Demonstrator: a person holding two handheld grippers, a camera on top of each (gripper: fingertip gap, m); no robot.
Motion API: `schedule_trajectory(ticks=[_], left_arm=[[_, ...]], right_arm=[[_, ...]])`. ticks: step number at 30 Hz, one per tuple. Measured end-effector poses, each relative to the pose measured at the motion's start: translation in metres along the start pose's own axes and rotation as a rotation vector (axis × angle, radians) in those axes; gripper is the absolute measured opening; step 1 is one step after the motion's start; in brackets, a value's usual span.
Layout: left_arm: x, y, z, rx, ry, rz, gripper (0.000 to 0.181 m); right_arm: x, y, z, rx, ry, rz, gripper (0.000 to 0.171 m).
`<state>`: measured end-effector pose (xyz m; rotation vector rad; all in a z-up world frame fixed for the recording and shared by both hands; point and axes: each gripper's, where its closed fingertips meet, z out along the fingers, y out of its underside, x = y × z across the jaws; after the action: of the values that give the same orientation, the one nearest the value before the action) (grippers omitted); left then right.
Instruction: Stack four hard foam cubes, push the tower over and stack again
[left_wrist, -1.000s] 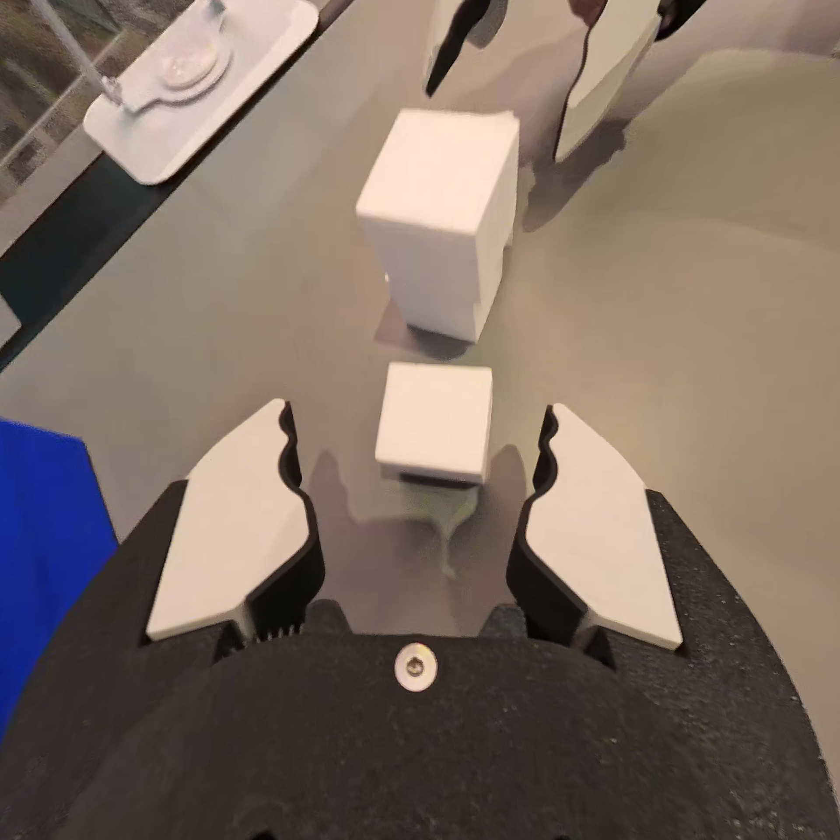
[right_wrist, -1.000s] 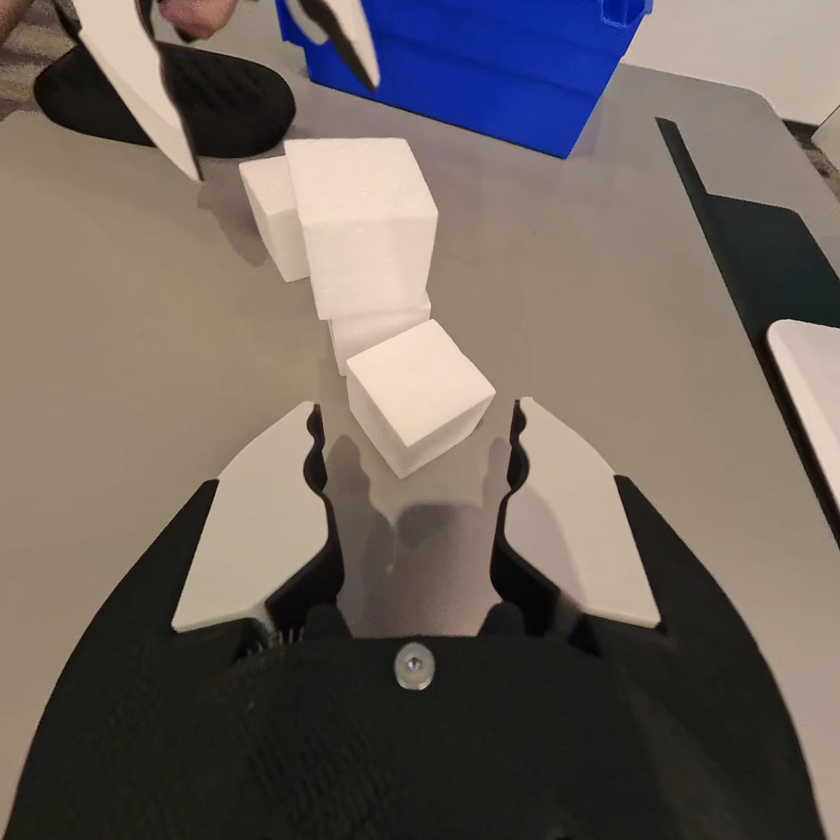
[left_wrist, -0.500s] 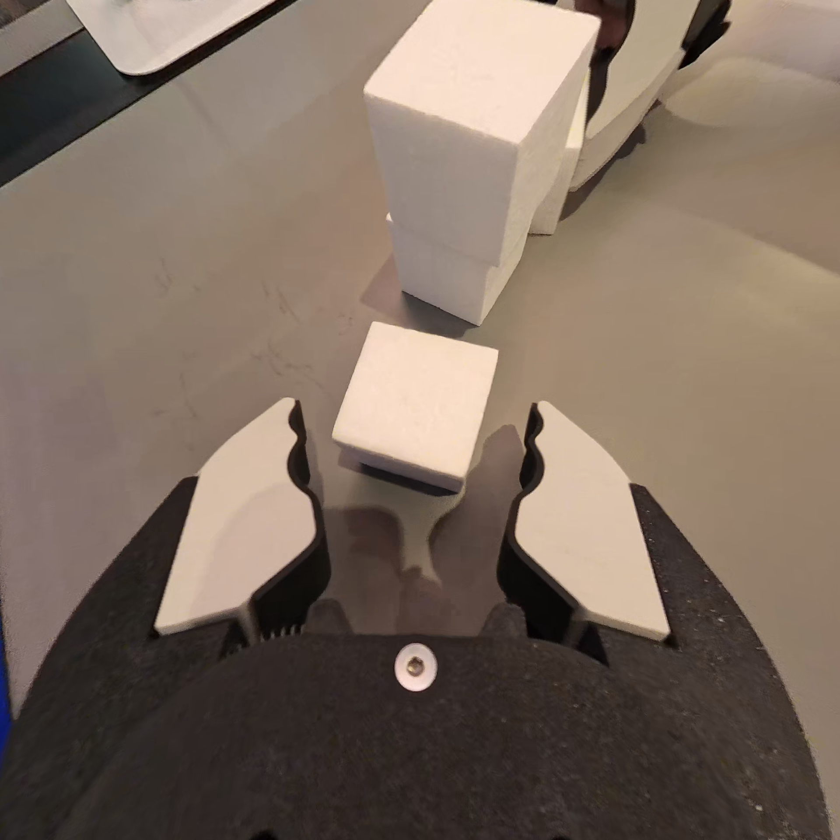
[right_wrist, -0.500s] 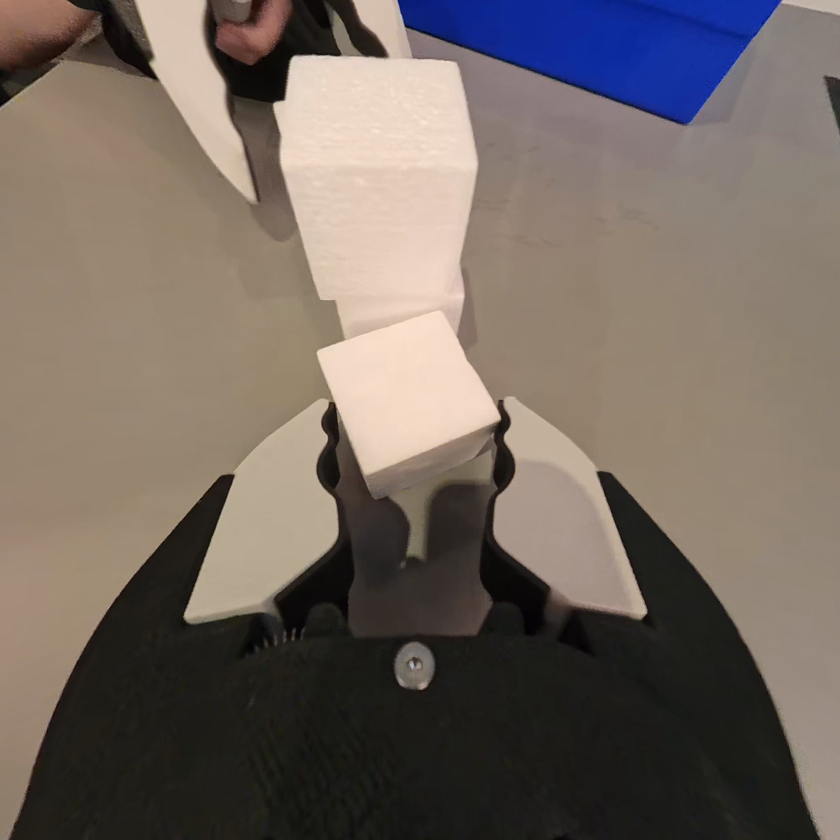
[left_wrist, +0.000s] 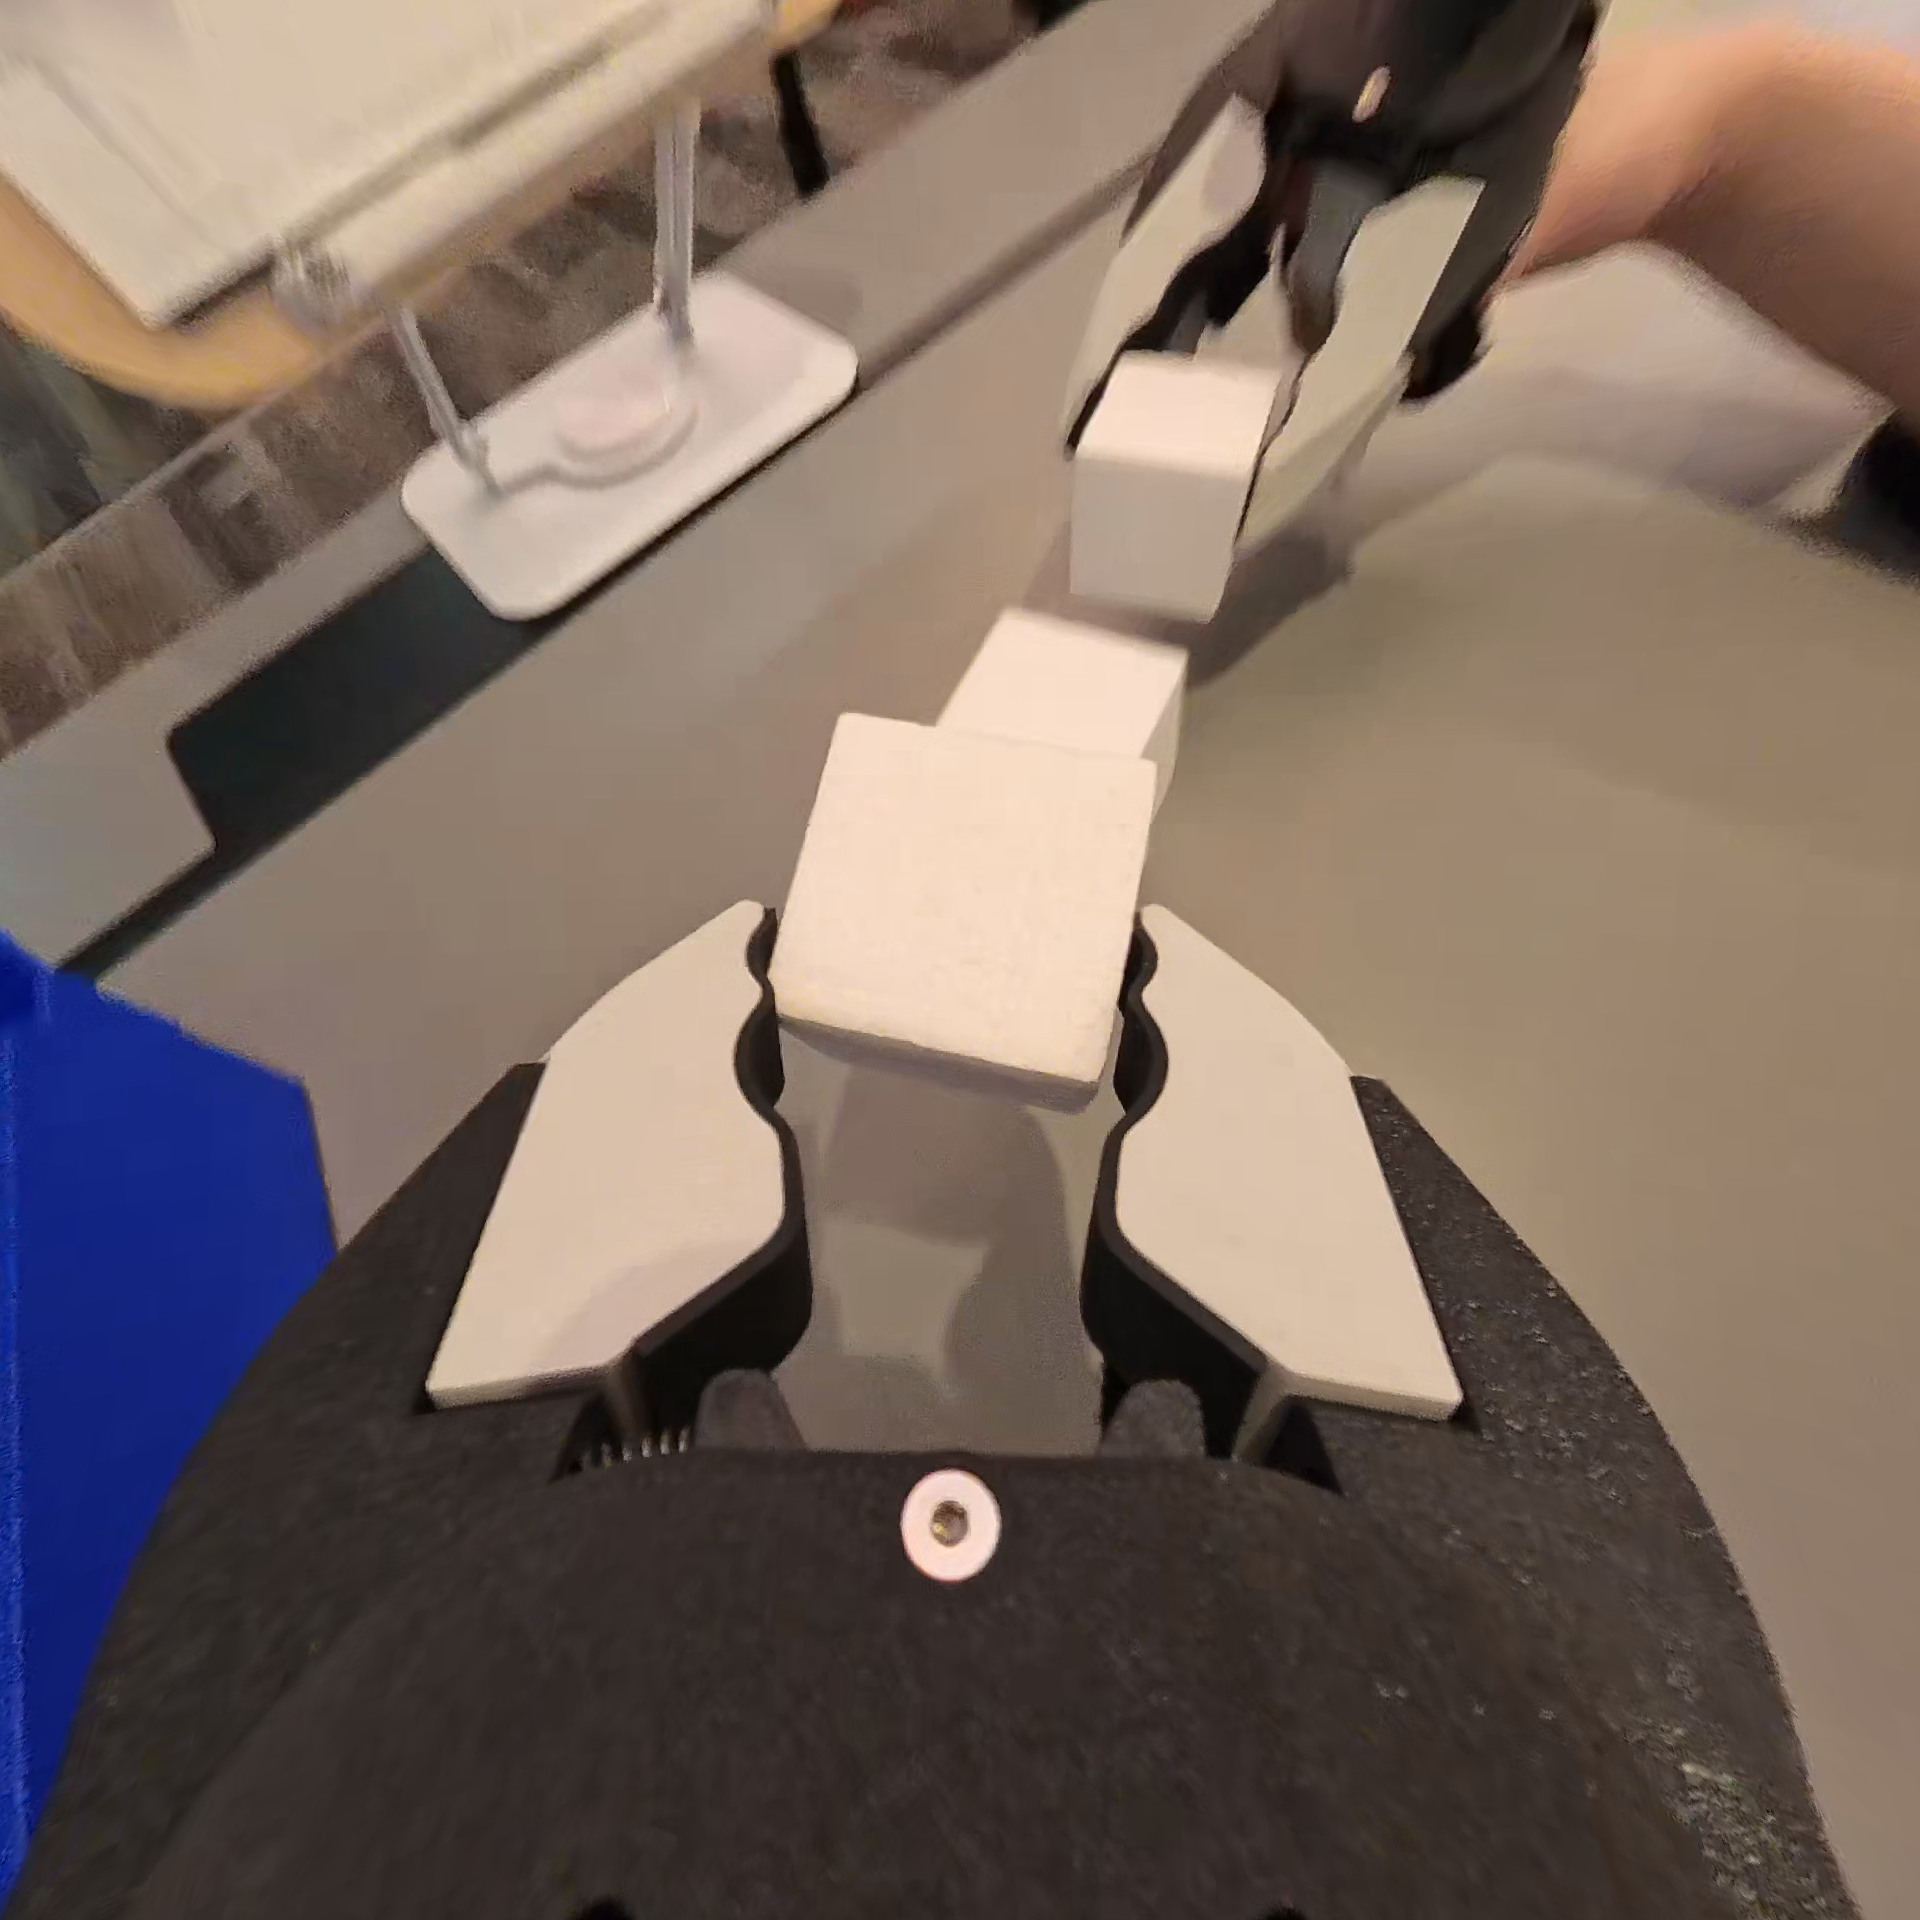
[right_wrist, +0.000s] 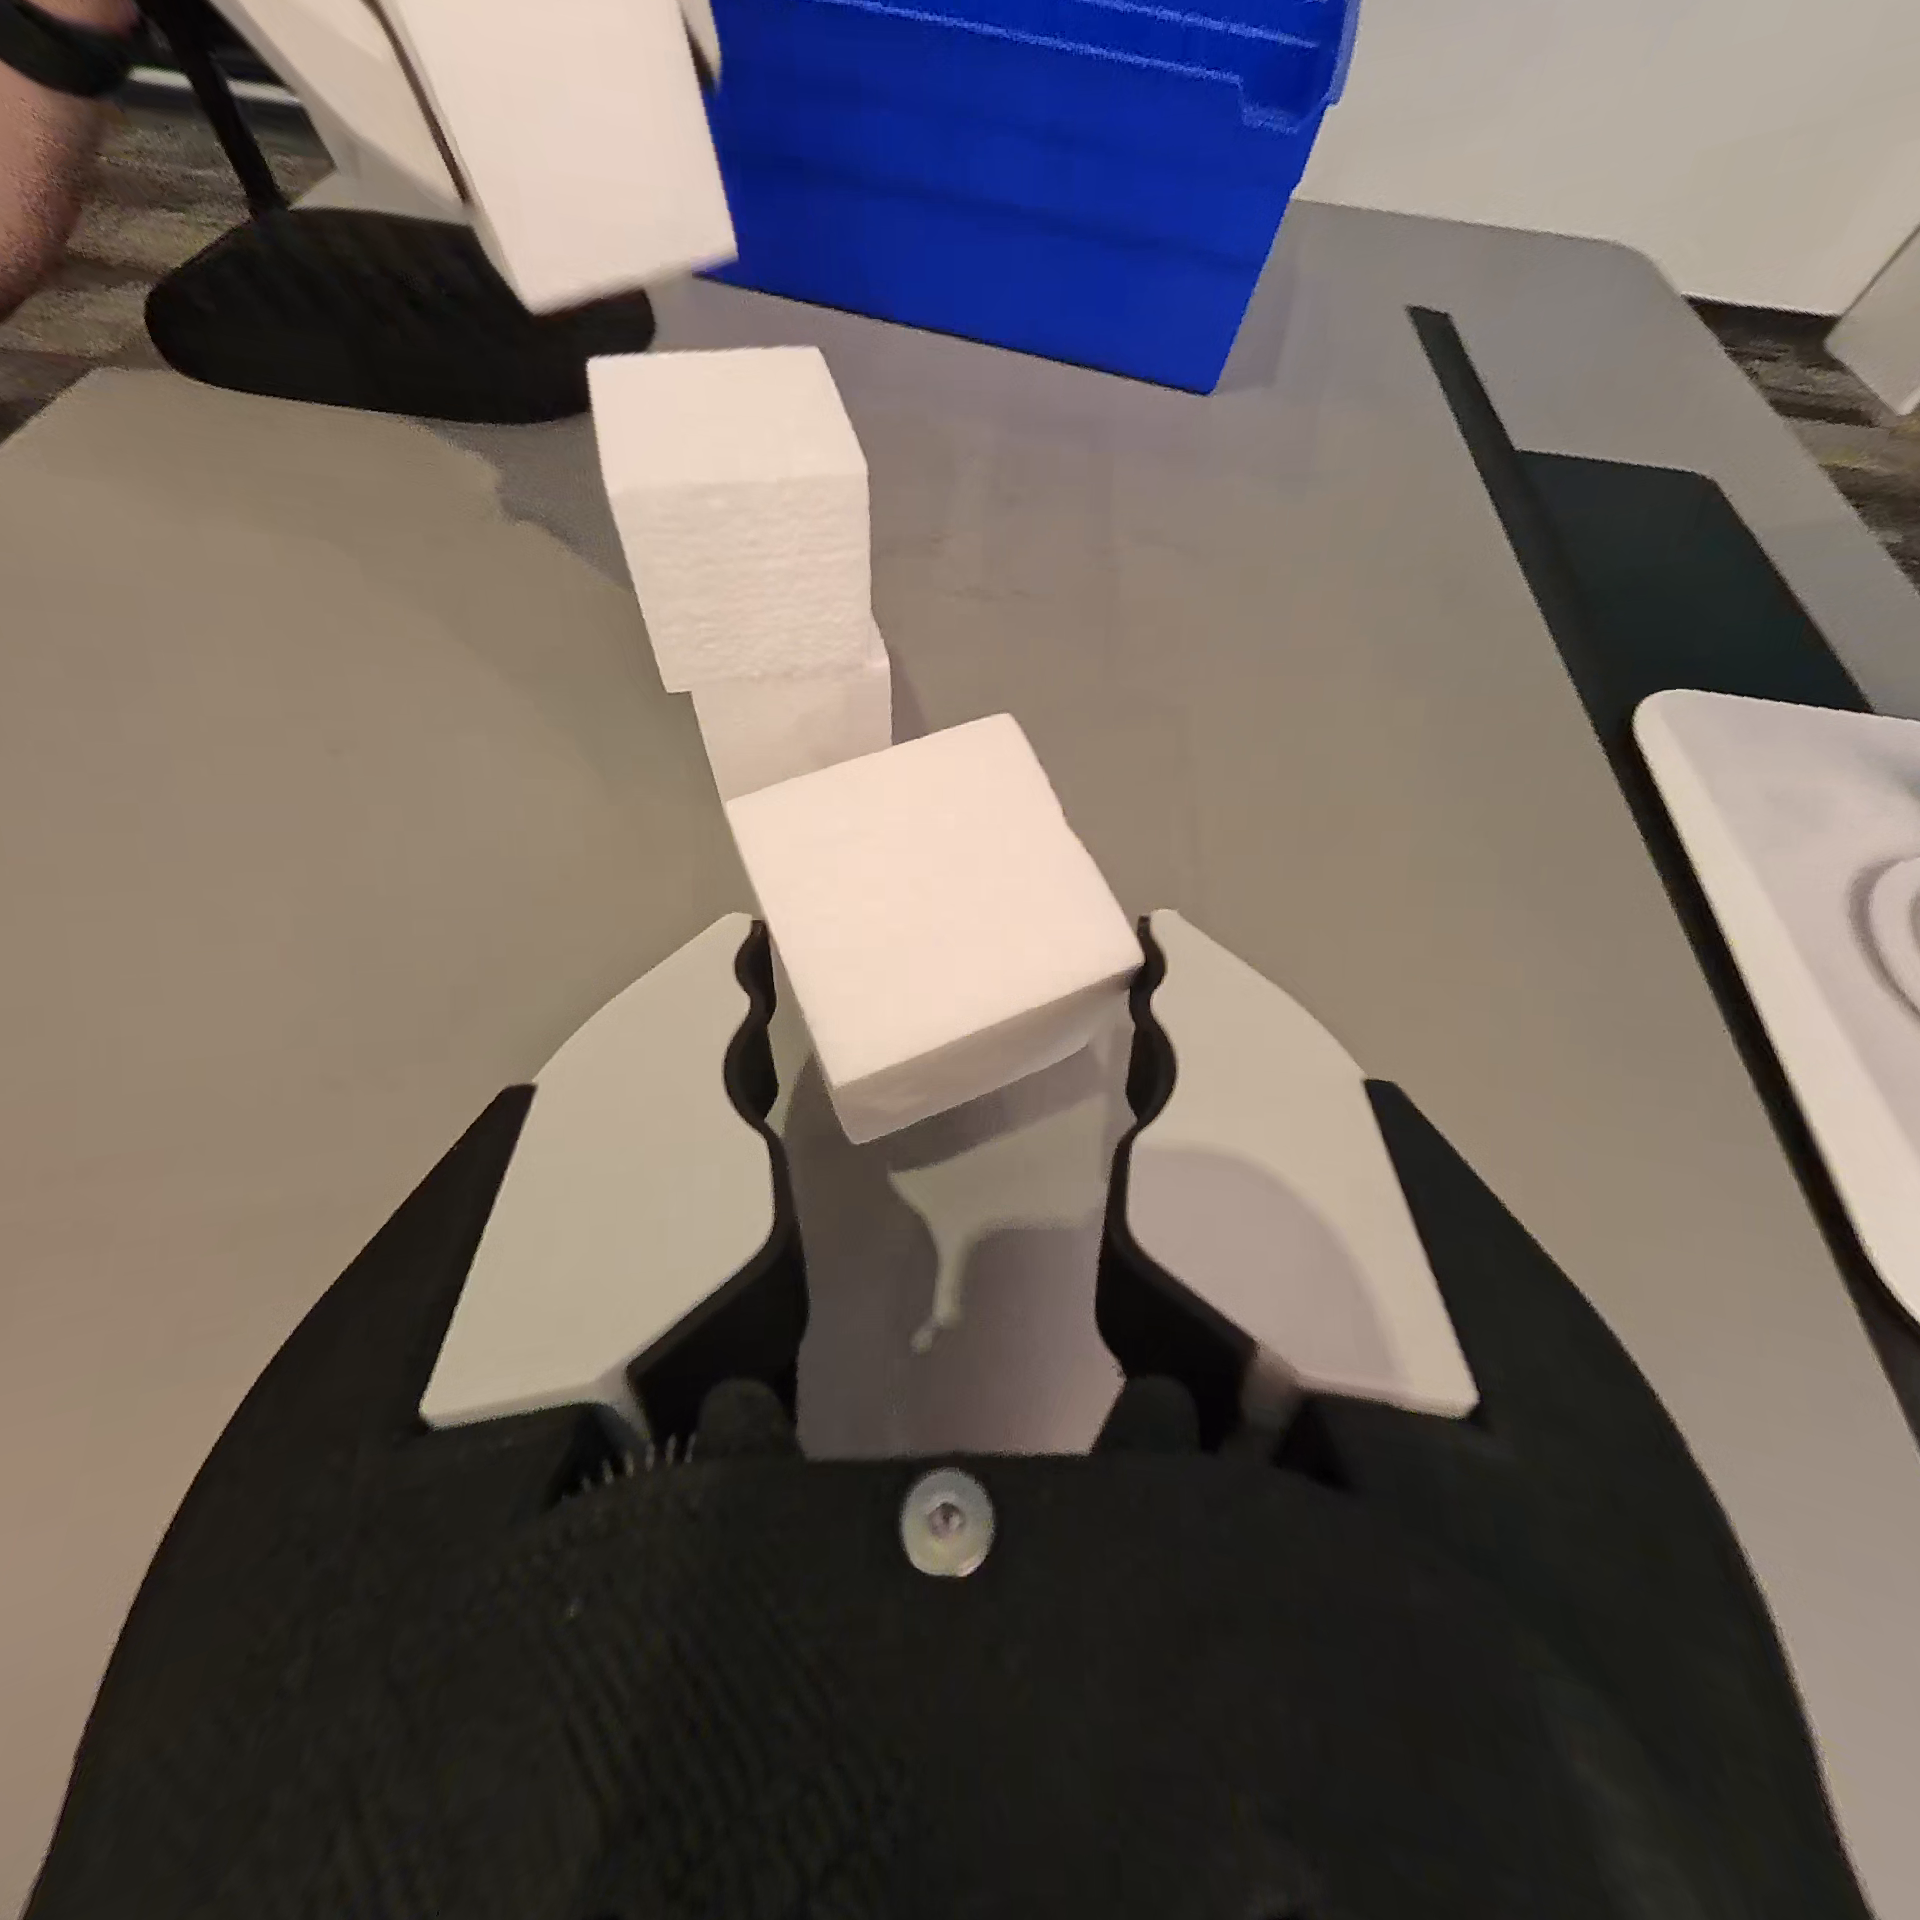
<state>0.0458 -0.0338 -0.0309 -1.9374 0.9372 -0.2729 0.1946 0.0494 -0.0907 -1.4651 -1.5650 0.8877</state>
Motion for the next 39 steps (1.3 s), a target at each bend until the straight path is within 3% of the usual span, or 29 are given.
schedule_trajectory(ticks=[3,6,11,17,23,34,39], left_arm=[[0.011,-0.041,0.002,0.051,0.083,0.027,0.063],[0.013,-0.054,0.021,-0.001,0.091,0.102,0.063],[0.023,-0.053,0.037,-0.026,0.119,0.115,0.063],[0.019,-0.053,0.043,-0.035,0.138,0.099,0.063],[0.017,-0.042,0.055,-0.092,0.160,0.104,0.063],[0.018,-0.033,0.063,-0.086,0.194,0.096,0.063],[0.016,-0.029,0.061,-0.087,0.179,0.082,0.097]], right_arm=[[0.004,0.000,-0.007,-0.002,0.027,0.001,0.067],[0.006,0.000,-0.015,0.001,0.049,0.001,0.067],[0.013,-0.012,-0.029,0.029,0.097,0.030,0.067],[0.005,-0.086,-0.050,0.194,0.124,0.050,0.067],[0.000,-0.124,-0.070,0.226,0.228,0.002,0.067],[-0.023,-0.139,-0.055,0.157,0.203,-0.081,0.067],[-0.032,-0.161,-0.037,0.233,0.179,0.038,0.067]])
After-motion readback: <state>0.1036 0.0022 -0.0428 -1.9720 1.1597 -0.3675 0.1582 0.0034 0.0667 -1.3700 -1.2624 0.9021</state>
